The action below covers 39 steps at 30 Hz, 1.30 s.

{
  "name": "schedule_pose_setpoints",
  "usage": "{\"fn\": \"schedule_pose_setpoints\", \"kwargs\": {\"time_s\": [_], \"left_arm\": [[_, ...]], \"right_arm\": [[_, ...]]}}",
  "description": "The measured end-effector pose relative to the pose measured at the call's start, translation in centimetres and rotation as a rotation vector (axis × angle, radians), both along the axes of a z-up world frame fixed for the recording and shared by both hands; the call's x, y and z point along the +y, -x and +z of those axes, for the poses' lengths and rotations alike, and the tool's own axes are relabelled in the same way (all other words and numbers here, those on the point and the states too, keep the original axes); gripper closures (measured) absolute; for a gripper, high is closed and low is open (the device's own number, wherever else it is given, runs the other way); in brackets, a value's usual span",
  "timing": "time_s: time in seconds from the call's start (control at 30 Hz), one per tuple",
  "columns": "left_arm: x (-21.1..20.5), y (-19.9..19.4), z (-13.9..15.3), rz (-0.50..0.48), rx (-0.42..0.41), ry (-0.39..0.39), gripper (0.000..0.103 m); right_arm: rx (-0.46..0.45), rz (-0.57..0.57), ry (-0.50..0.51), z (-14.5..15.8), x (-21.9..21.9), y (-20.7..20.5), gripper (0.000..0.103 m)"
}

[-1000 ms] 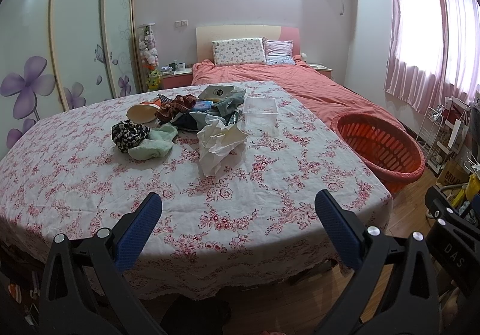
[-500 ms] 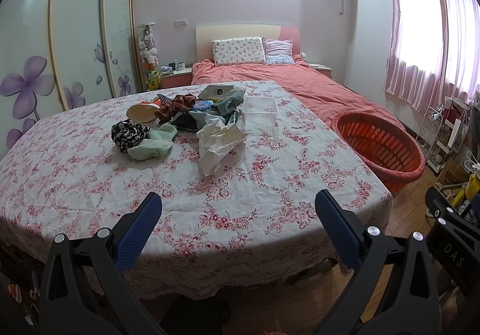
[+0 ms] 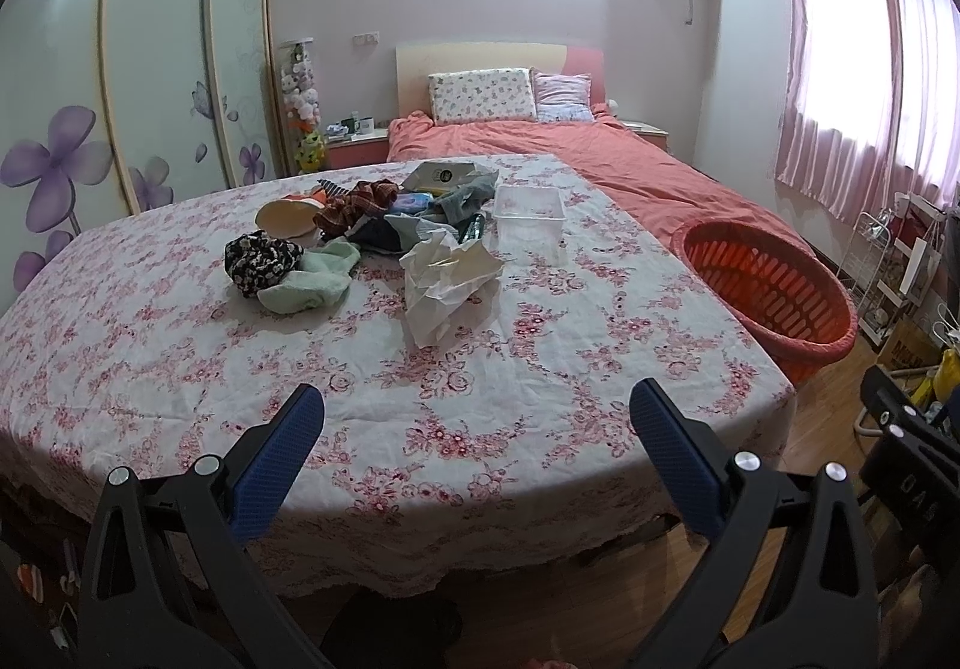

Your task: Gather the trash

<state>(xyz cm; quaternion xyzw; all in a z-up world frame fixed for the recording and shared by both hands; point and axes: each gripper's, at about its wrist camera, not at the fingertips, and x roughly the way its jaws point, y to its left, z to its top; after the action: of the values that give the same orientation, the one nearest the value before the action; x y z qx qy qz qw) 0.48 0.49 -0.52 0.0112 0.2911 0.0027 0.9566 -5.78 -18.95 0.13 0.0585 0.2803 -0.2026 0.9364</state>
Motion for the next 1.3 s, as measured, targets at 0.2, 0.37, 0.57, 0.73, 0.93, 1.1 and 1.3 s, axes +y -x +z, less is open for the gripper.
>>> {"fn": "schedule_pose_setpoints", "kwargs": {"time_s": [0.2,0.37,0.57,0.73,0.93,1.1,1.3], "left_arm": [[1.9,-1.4,-0.1,0.049,0.004,-0.005,0.002],[5.0,-3.4,-0.1,0.13,0.018,-0.013,0.002],[10.7,-6.1,0.4,0.243,0.026,-0.017,0.002],[15.1,-8.4,0.7,0.318,0.032,-0.025,0.002],[19.1,-11.3,0.2,0.349,0.073,-0.01,0.002],[20.7,-13.3,-0.6,0.338,0.123,0.009,0.002],[21.6,-15.0,-1.1,0.291,0.14,0.086,0.002]], "right_arm": [[0.003,0.026,0.001,0.5,0.4,-1.9,0.004],[0.002,0.091,-0.003,0.6,2.6,-5.0,0.004],[0.017,0.22,-0.048,0.9,6.6,-10.1,0.004],[0.045,0.352,-0.112,0.5,10.9,-14.7,0.004],[0.088,0.46,-0.162,-0.6,15.7,-19.3,0.008],[0.145,0.476,-0.18,-2.5,17.8,-22.3,0.011],[0.261,0.522,-0.191,-5.2,19.5,-24.5,0.035]]}}
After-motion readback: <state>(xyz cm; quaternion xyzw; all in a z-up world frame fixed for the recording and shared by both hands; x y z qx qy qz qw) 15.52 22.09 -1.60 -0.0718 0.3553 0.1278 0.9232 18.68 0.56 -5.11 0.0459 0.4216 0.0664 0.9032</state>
